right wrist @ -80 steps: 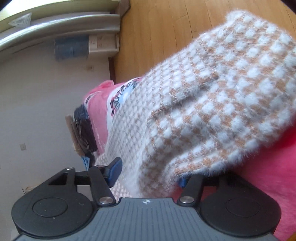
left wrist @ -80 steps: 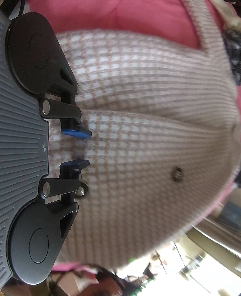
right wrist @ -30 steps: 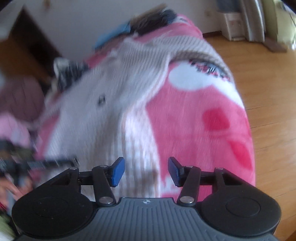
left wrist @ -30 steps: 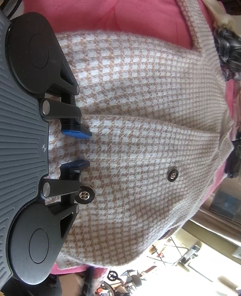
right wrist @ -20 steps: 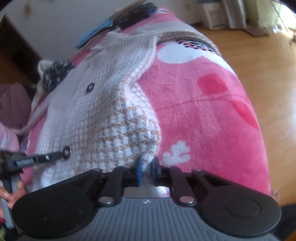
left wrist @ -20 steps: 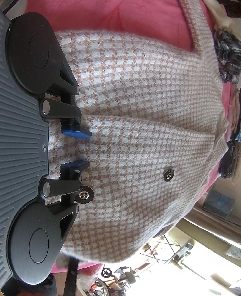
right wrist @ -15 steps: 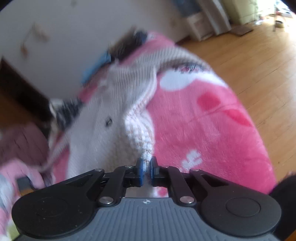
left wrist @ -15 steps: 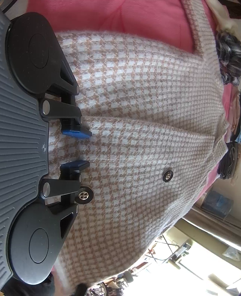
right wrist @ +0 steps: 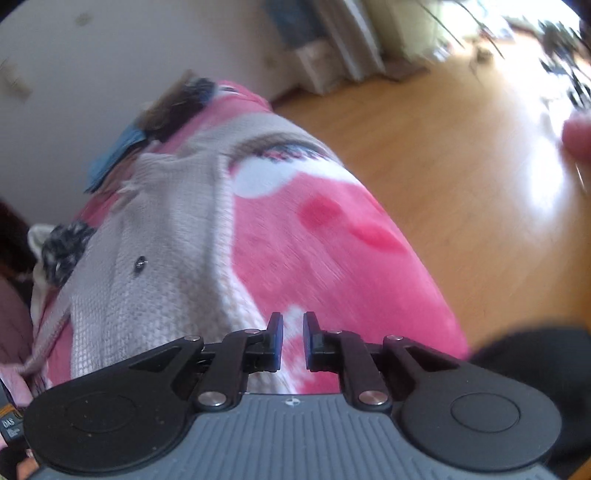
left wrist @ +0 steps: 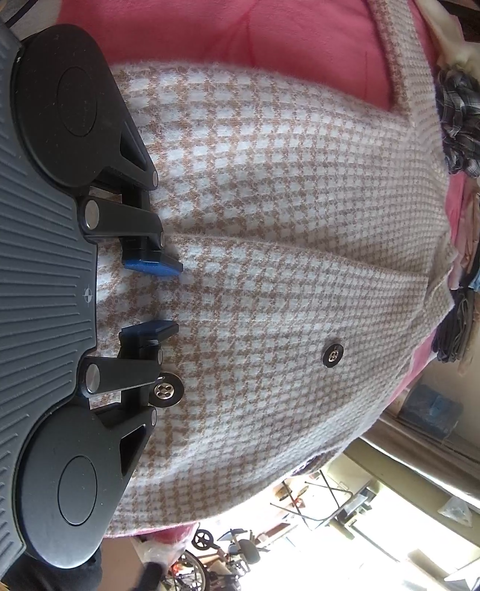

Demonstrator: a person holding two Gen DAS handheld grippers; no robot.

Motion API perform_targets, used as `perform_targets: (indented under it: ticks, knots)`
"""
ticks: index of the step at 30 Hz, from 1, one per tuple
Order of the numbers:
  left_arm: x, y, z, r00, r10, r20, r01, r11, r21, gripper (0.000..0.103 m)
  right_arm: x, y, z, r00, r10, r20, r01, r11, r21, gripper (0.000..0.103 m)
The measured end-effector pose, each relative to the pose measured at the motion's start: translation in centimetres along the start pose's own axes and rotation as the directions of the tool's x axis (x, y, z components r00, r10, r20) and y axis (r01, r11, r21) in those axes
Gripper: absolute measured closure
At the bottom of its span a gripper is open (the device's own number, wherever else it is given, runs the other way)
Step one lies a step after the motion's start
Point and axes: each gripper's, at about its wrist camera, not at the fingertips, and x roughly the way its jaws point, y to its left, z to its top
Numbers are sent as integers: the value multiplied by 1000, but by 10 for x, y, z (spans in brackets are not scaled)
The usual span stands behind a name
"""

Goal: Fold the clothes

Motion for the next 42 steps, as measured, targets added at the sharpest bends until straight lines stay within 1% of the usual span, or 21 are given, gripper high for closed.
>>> perform_targets:
  ticks: [2,5,6,10,12,13,14,15,16,17,23,25,28,30,31,32,34,36,38,40,42]
  knots:
    - [-1,-1,0,1000,1,1,-1,1000,11,75,14,26,5,999,33,1,-33,991,-130,92]
    - [-1,-2,-1,1000,4,2,-4,1000,28,75,41,63,8,995,96,-26,-99,942,-321,92]
    - [-2,-2,-2,1000,5,2,-5,999,32,75,50,63,5,994,95,-49,-106,932,-347,92]
    - [-5,-1,-2,1000,5,-3,-5,999,39,75,69,29,-8,989,56,-140,-99,940,-325,96]
    - [-6,-1,-2,1000,5,-6,-5,999,32,75,61,14,-12,986,13,-167,-63,951,-303,100]
    - [-6,-1,-2,1000,7,-9,-7,999,32,75,53,6,-12,984,-15,-177,-37,957,-289,98]
    - [-6,-2,-1,1000,11,-11,-10,999,33,75,46,0,-14,981,-67,-183,11,956,-293,95]
    - [-6,-2,-1,1000,14,-13,-14,999,35,75,42,-4,-15,971,-159,-180,93,940,-329,95]
    - [-8,-3,-1,1000,19,-15,-19,999,39,75,37,-7,-16,960,-224,-165,153,921,-358,94]
    - [-10,-5,-2,1000,27,-13,-26,999,47,75,33,-7,-16,959,-238,-151,169,913,-371,94]
    - [-32,-15,-10,996,88,22,-90,986,138,74,41,25,-33,979,-110,-174,18,888,-459,94]
    - [-34,-18,-14,994,112,-8,-109,975,191,70,43,36,-39,980,-67,-185,-32,873,-486,93]
    - [-28,-21,-27,980,184,-80,-153,944,294,65,47,52,-47,979,-4,-204,-106,845,-525,92]
    - [-30,-22,-30,977,197,-84,-161,936,313,64,50,63,-53,975,38,-217,-154,822,-549,92]
    - [-33,-22,-30,976,199,-86,-163,936,313,64,49,63,-53,972,51,-229,-171,822,-544,92]
    - [-35,-21,-29,976,200,-90,-164,938,307,64,45,56,-48,968,43,-246,-166,845,-508,92]
    - [-42,-18,-27,975,200,-98,-165,943,288,64,34,43,-39,964,-4,-267,-120,888,-444,92]
    - [-54,-15,-24,977,196,-80,-169,949,266,64,21,35,-30,964,-13,-265,-100,908,-407,91]
    - [-68,-13,-21,980,191,-52,-172,954,246,64,14,39,-20,973,0,-229,-97,906,-411,90]
    - [-78,-13,-14,983,181,-11,-174,957,234,64,7,49,-6,983,36,-179,-109,901,-420,90]
    - [-82,-15,-4,986,168,24,-169,959,227,64,13,61,5,986,66,-151,-124,900,-419,90]
